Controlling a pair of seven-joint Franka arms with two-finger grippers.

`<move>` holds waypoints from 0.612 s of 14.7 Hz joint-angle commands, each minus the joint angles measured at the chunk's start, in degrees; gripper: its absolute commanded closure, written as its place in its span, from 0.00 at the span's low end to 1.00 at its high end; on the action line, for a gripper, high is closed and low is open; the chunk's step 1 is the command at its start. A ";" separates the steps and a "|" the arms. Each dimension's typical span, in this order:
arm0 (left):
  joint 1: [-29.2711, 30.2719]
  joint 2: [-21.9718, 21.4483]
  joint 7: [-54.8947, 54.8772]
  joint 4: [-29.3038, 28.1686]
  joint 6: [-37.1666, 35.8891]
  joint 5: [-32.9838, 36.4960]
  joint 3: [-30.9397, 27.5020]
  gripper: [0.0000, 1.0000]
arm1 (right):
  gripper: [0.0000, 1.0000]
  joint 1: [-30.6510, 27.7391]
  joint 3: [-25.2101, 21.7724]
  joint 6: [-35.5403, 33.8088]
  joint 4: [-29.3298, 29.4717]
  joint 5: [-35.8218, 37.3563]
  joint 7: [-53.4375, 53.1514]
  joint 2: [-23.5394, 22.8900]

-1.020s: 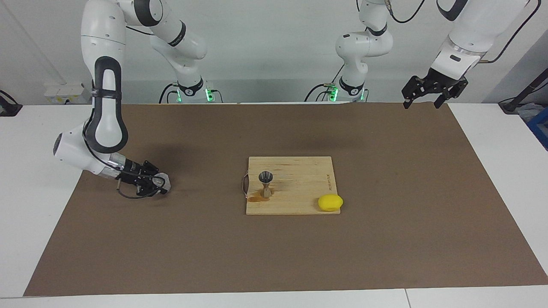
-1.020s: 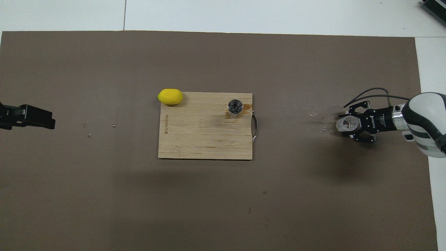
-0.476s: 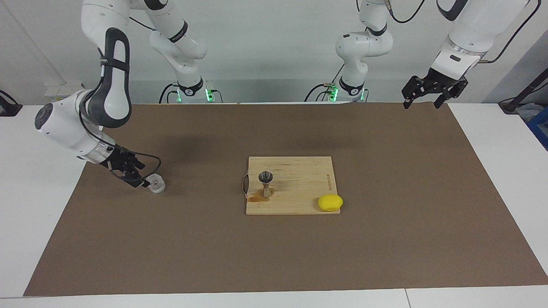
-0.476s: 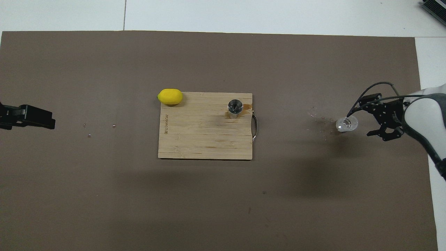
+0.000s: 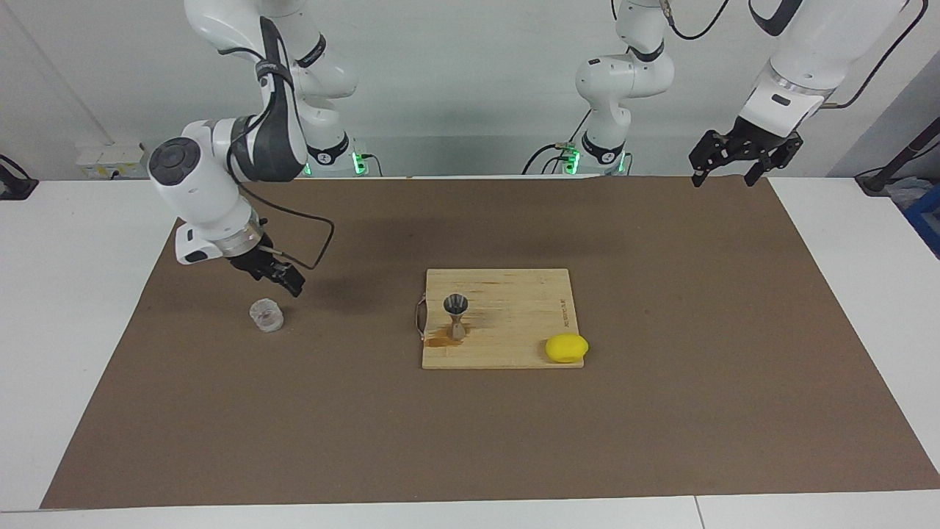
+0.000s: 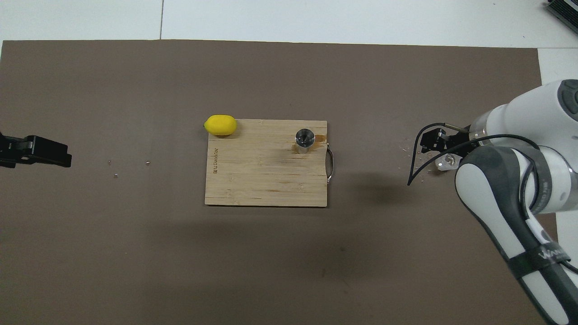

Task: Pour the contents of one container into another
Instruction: 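Lower the glass onto the table, open the right gripper and withdraw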

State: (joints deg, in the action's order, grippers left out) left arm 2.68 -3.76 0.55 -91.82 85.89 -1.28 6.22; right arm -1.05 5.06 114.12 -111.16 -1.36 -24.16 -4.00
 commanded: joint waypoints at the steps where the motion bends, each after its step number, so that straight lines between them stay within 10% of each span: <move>1: 0.57 -0.99 -0.47 -0.90 -0.02 -0.39 0.10 0.00 | 0.00 -0.27 -0.22 -5.90 4.52 2.15 5.33 2.77; 9: 0.57 -0.99 -0.47 -0.90 -0.02 -0.39 0.10 0.00 | 0.00 -1.67 -0.40 -23.49 23.80 5.58 9.40 1.63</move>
State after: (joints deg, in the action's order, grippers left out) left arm 2.68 -3.76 0.55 -91.82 85.89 -1.28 6.22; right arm -2.15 4.20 93.23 -90.45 3.36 -16.14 -0.53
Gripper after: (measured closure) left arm 0.000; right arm 0.000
